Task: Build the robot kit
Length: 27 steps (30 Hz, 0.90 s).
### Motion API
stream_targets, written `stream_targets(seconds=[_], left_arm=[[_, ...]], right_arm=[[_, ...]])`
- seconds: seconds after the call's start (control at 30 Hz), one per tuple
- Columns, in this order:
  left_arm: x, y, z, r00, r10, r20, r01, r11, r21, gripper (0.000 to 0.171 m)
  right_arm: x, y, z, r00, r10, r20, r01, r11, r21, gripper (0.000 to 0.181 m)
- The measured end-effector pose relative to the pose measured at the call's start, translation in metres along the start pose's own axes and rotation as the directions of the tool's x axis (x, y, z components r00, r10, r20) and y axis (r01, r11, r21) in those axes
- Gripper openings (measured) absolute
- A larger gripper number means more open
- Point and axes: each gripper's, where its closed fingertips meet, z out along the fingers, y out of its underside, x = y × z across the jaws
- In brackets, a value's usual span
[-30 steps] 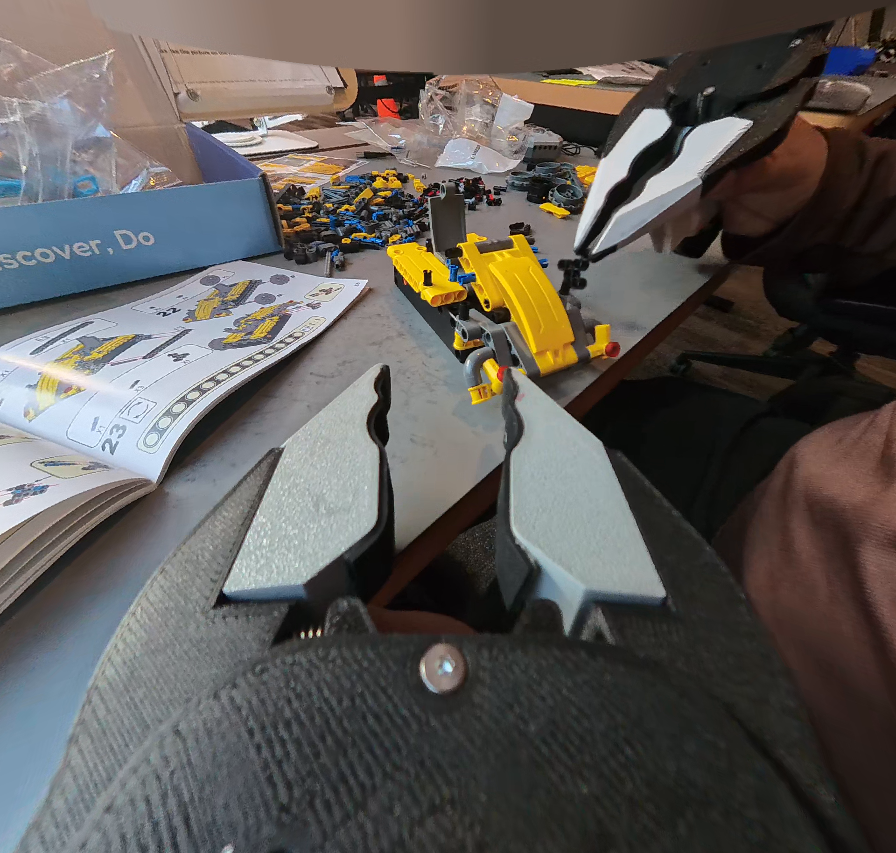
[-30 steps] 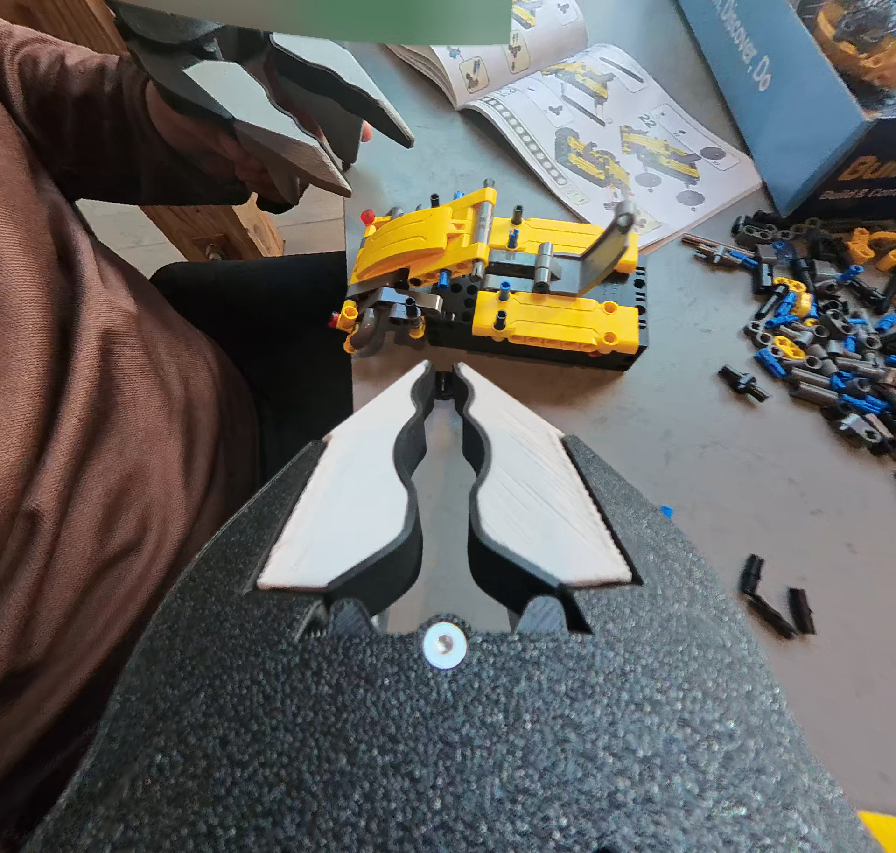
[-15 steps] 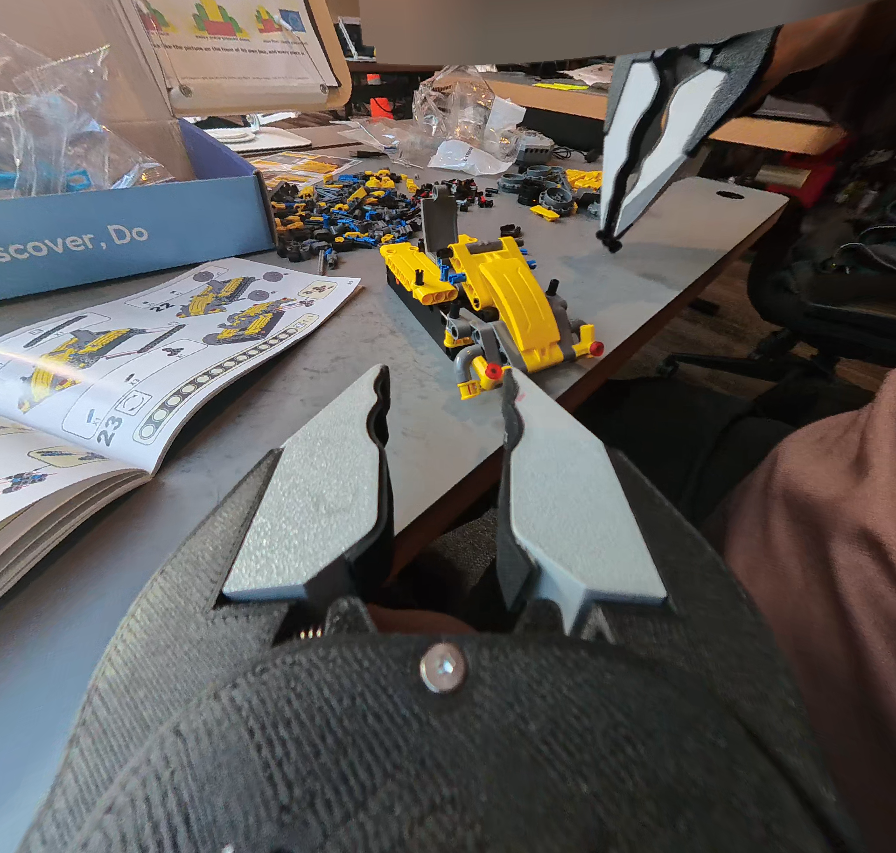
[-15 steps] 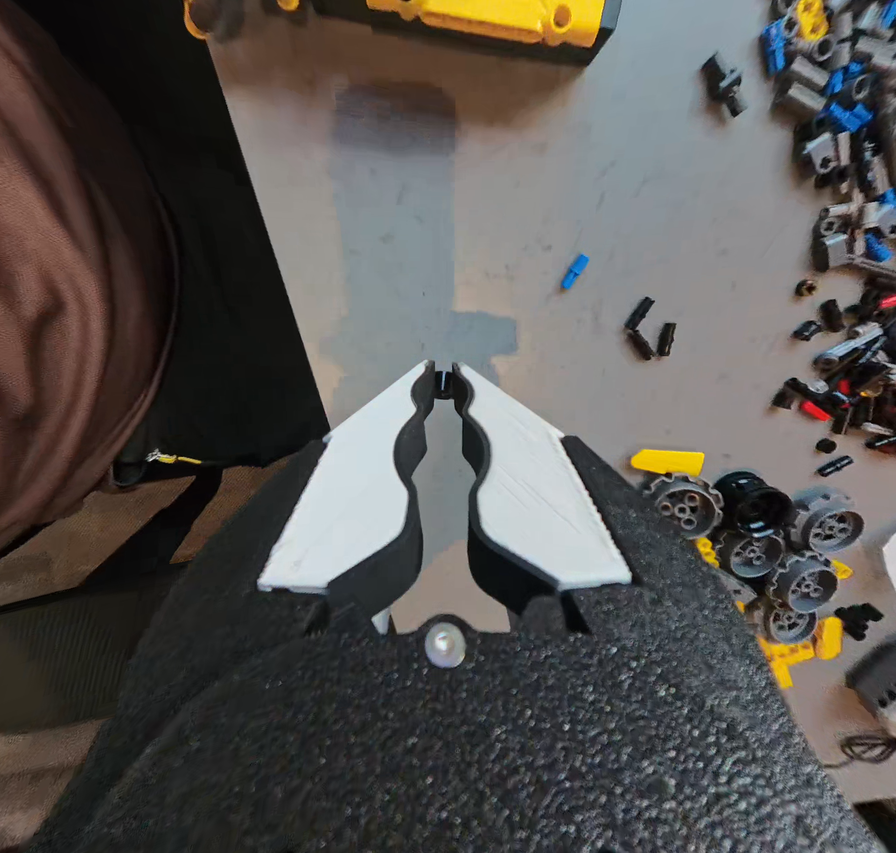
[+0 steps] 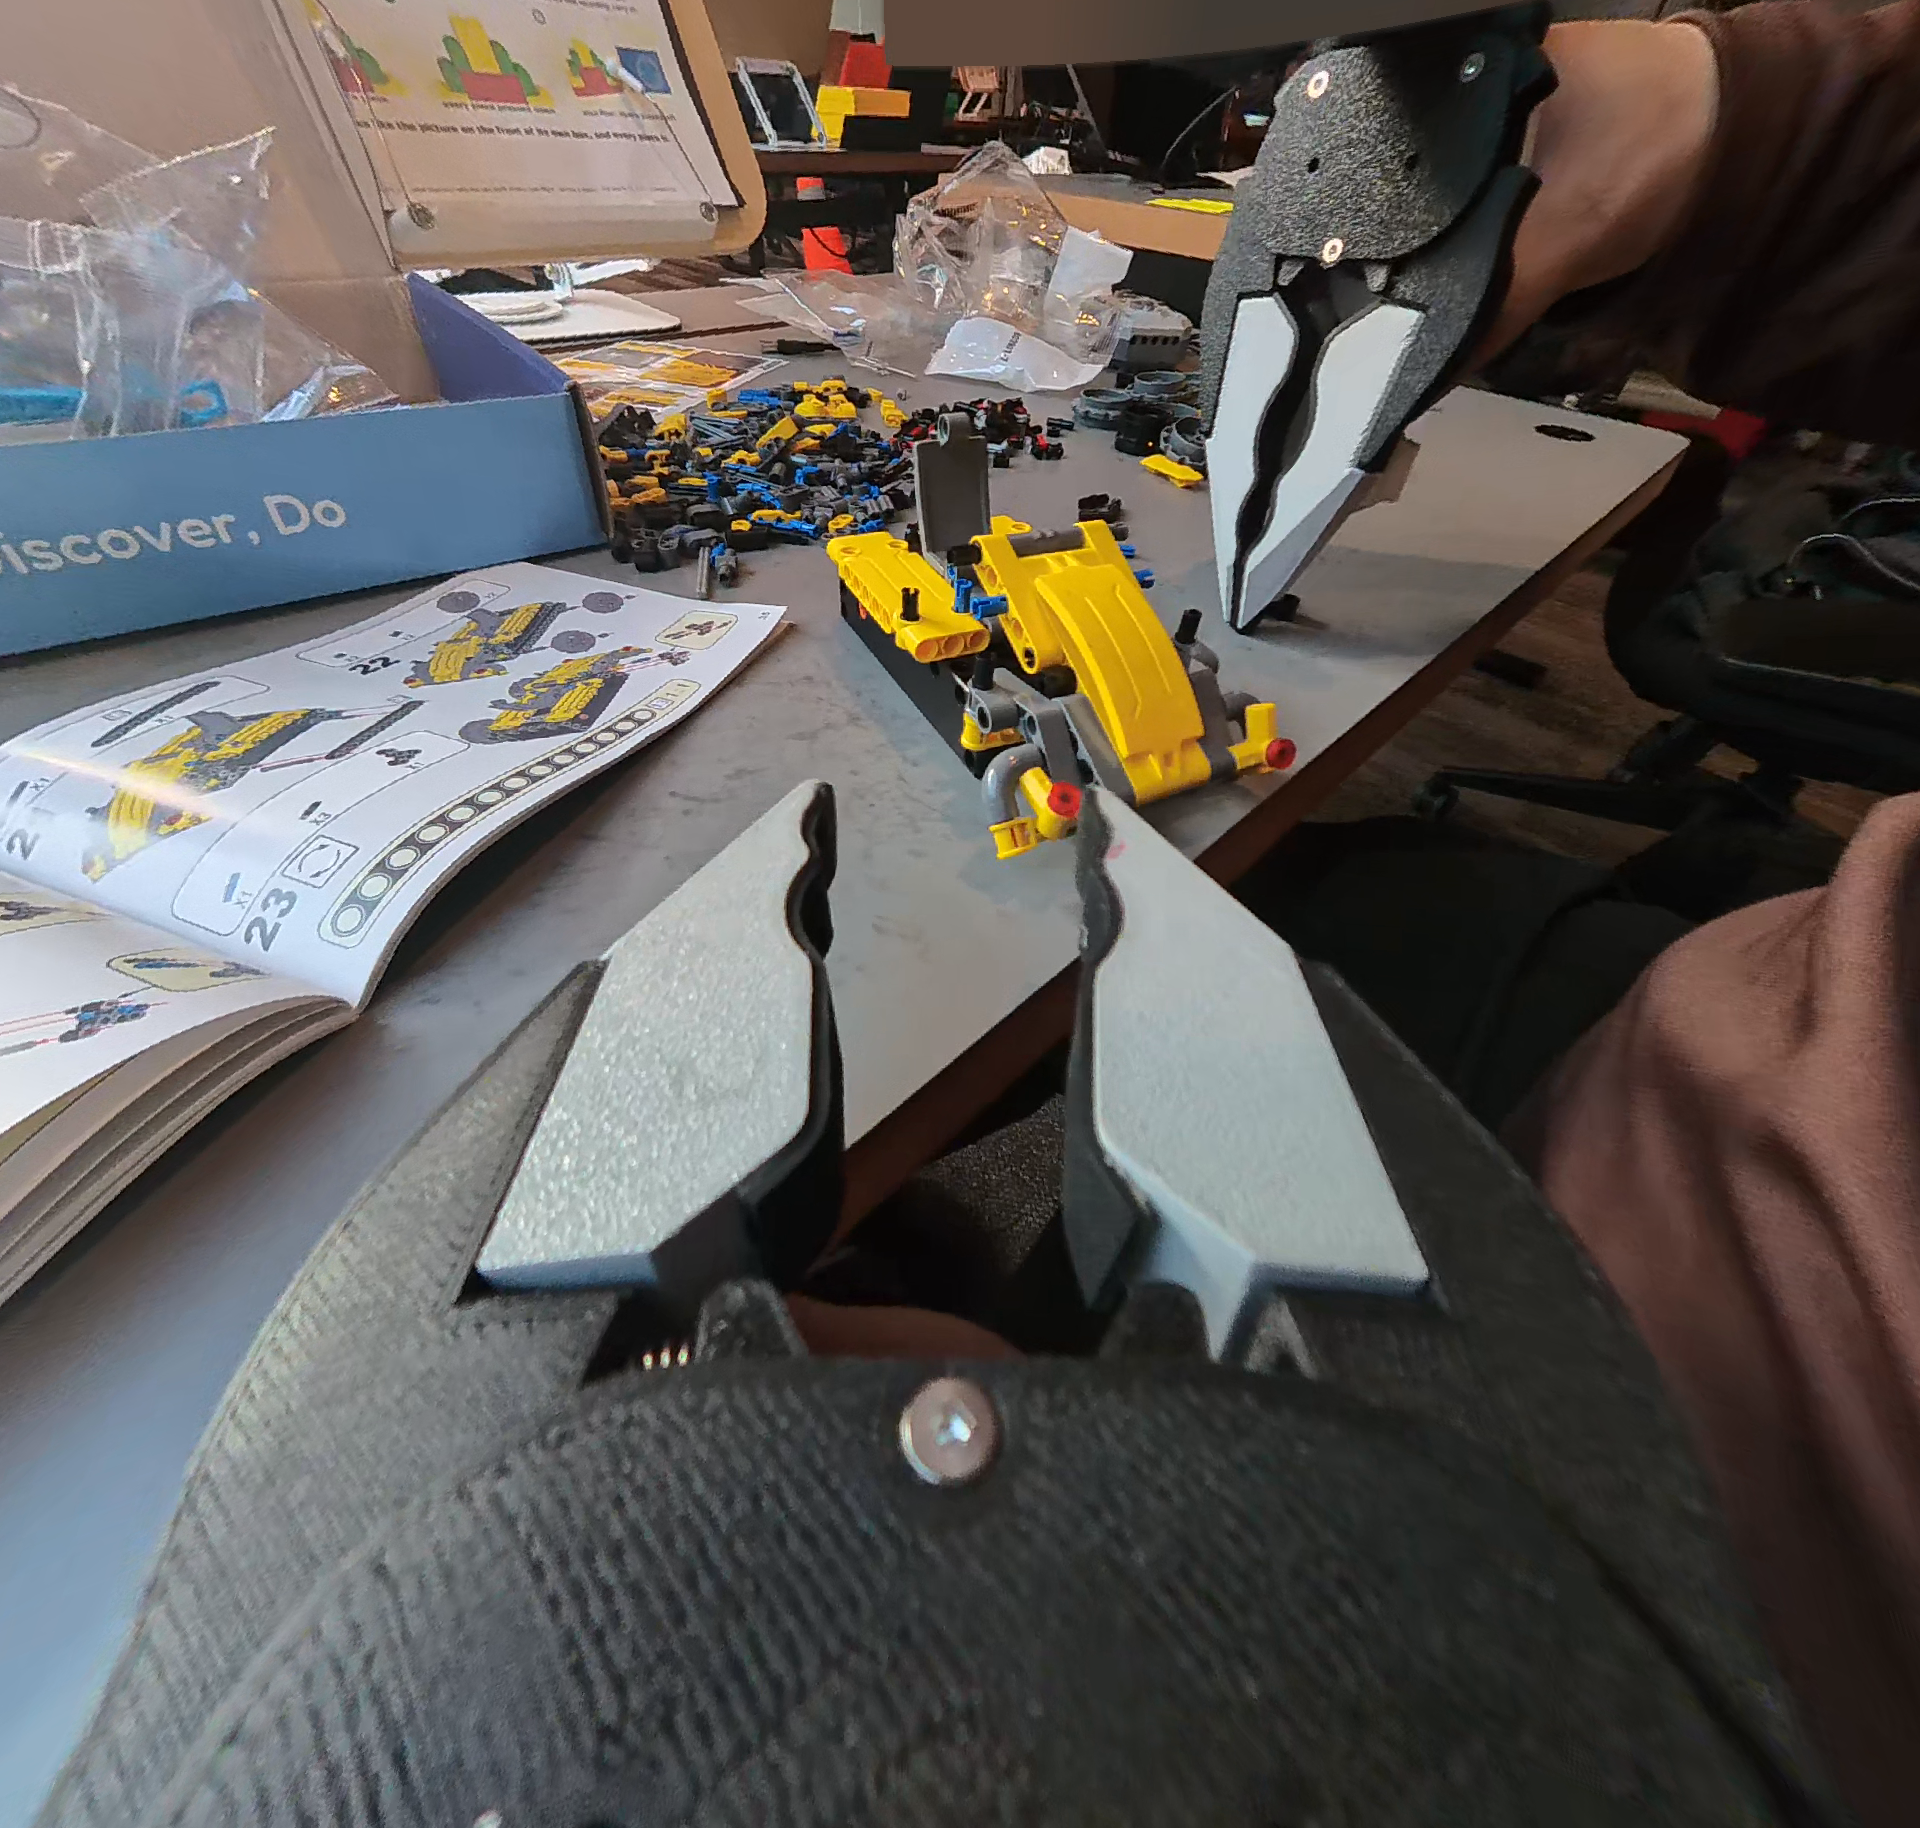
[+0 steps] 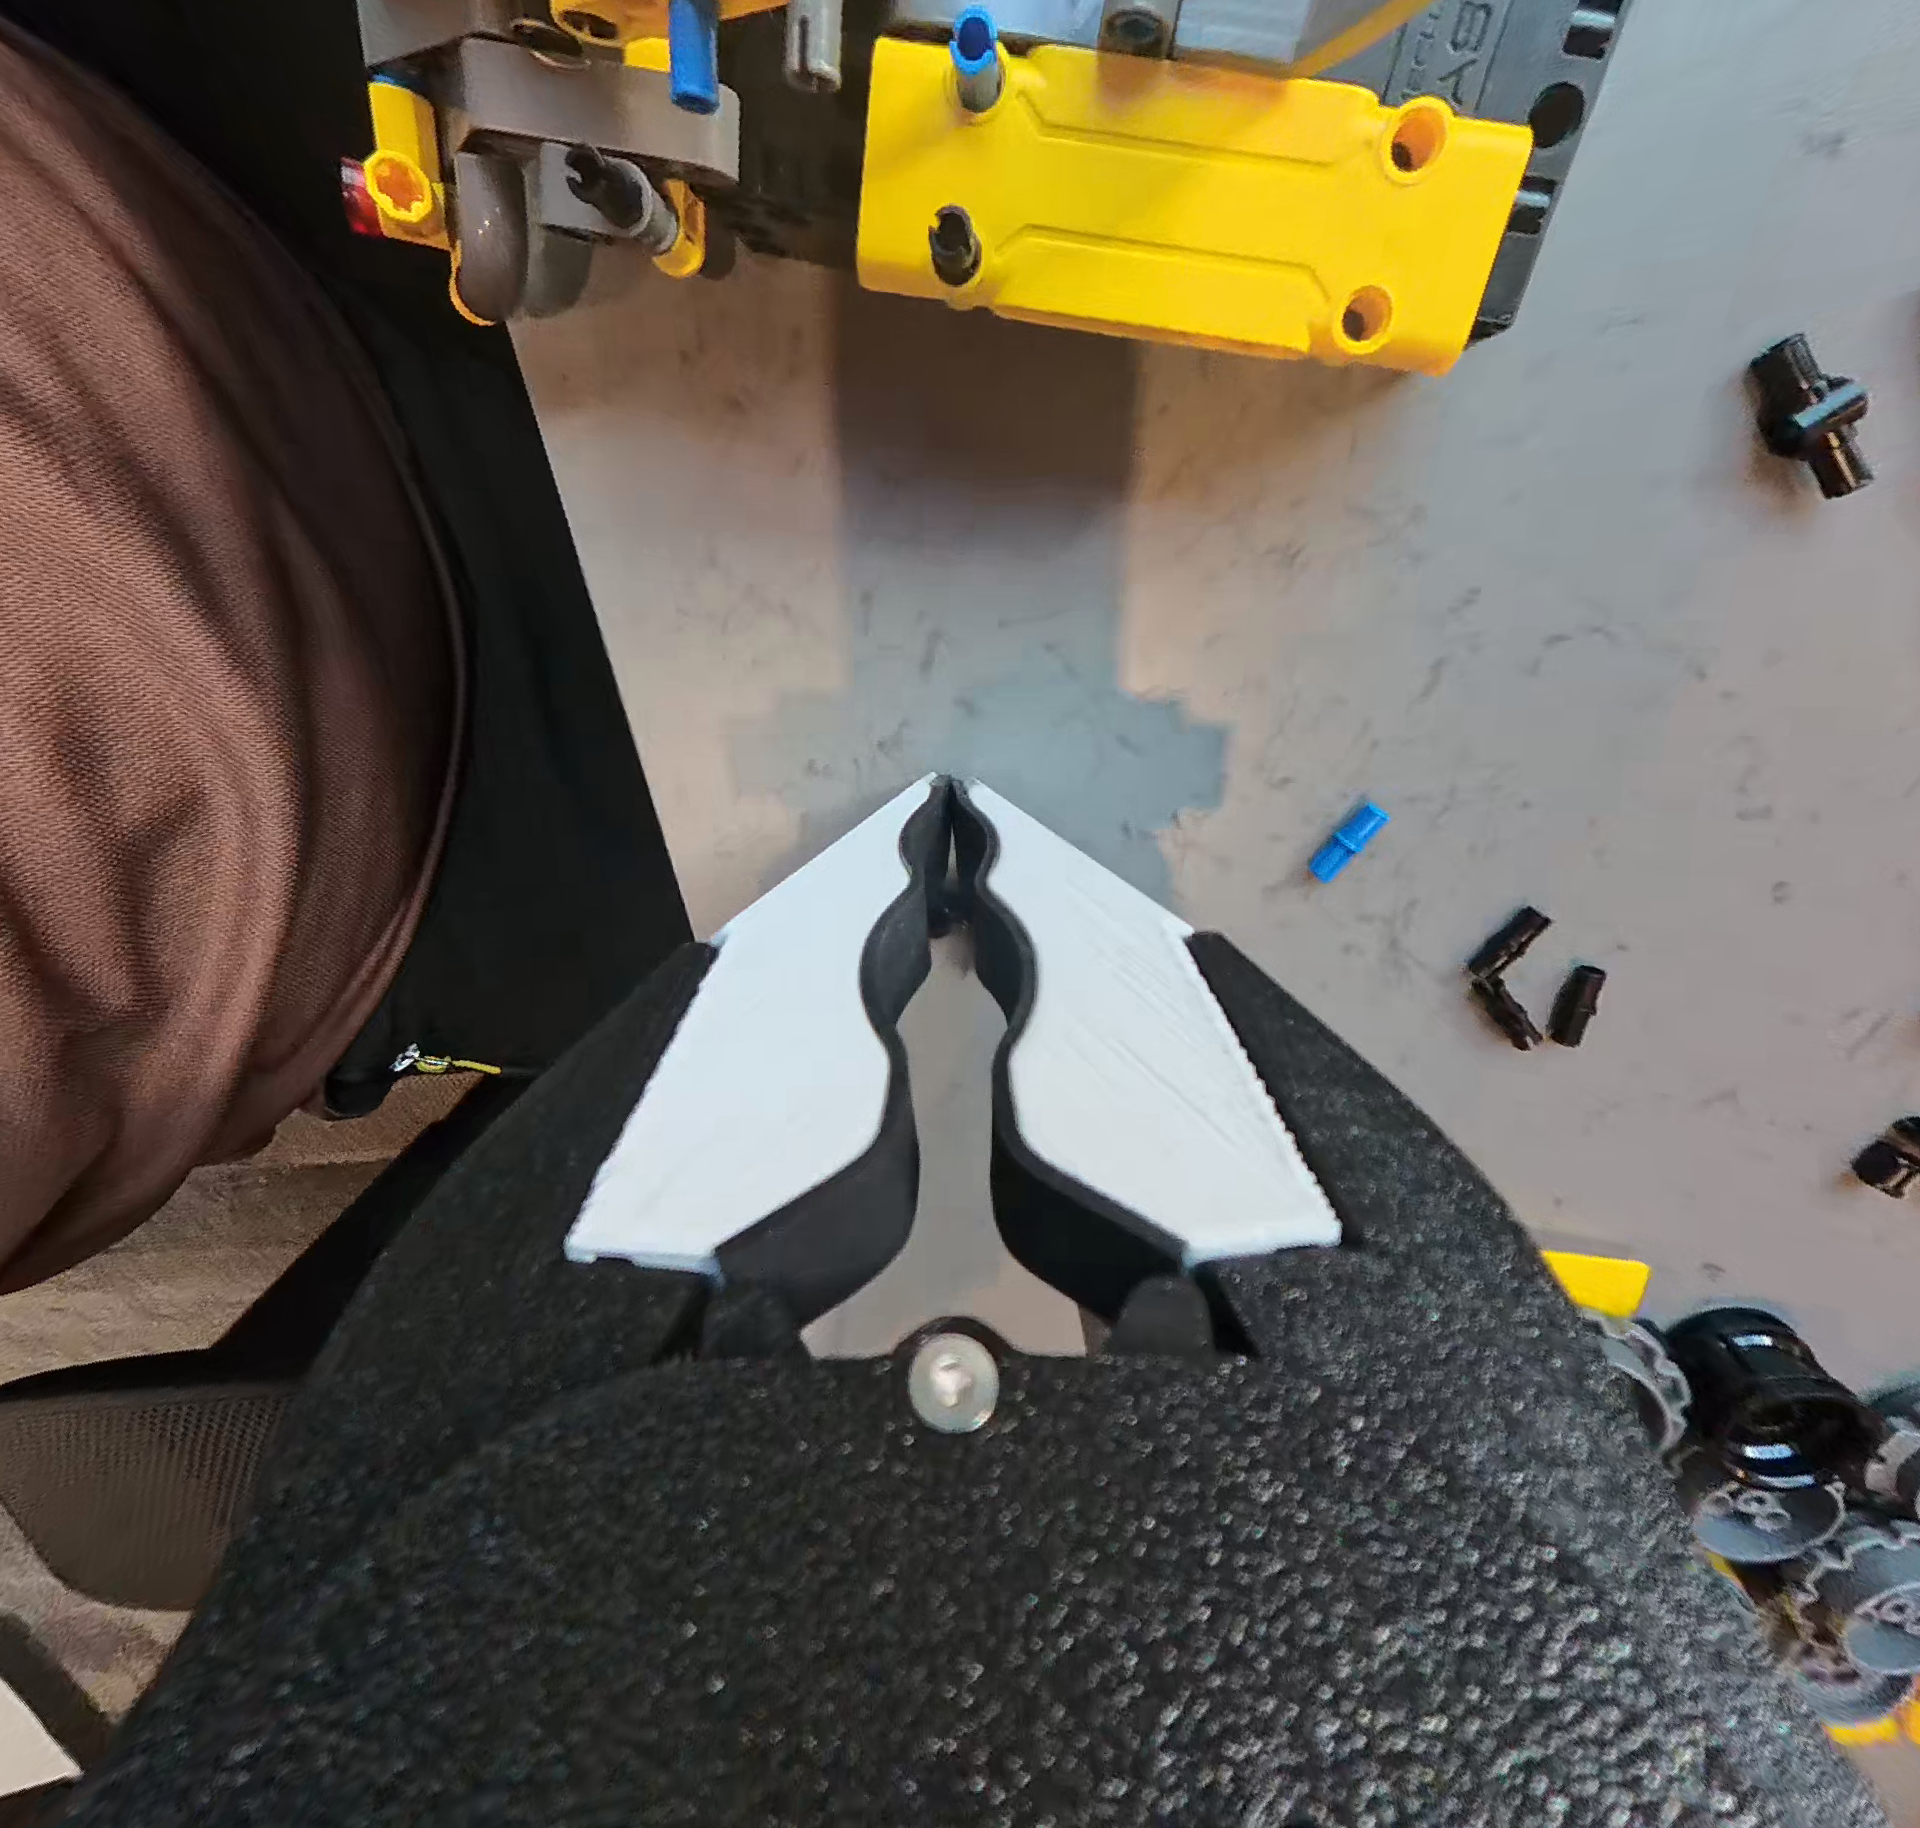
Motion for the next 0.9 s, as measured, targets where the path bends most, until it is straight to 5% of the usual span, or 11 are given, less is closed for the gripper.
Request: stream_targets(seconds=[0.27,0.5,0.9], left_arm=[[0.000,0.001,0.002,1.000,-0.002,0.000,0.002,1.000,-0.008,0.044],[0.002,0.001,0.002,1.000,0.010,0.003,-0.010,1.000,-0.007,0.044],[-0.001,0.000,-0.001,0.999,0.033,0.030,-0.033,0.999,-0.008,0.044]], right_arm=[[0.009,-0.009,-0.032,0.995,0.099,-0.007,-0.094,0.965,0.246,0.000],[0.019,-0.001,-0.062,0.977,0.212,-0.037,-0.167,0.858,0.486,0.000],[0.011,-0.011,-0.066,0.975,0.214,-0.053,-0.138,0.781,0.608,0.000]])
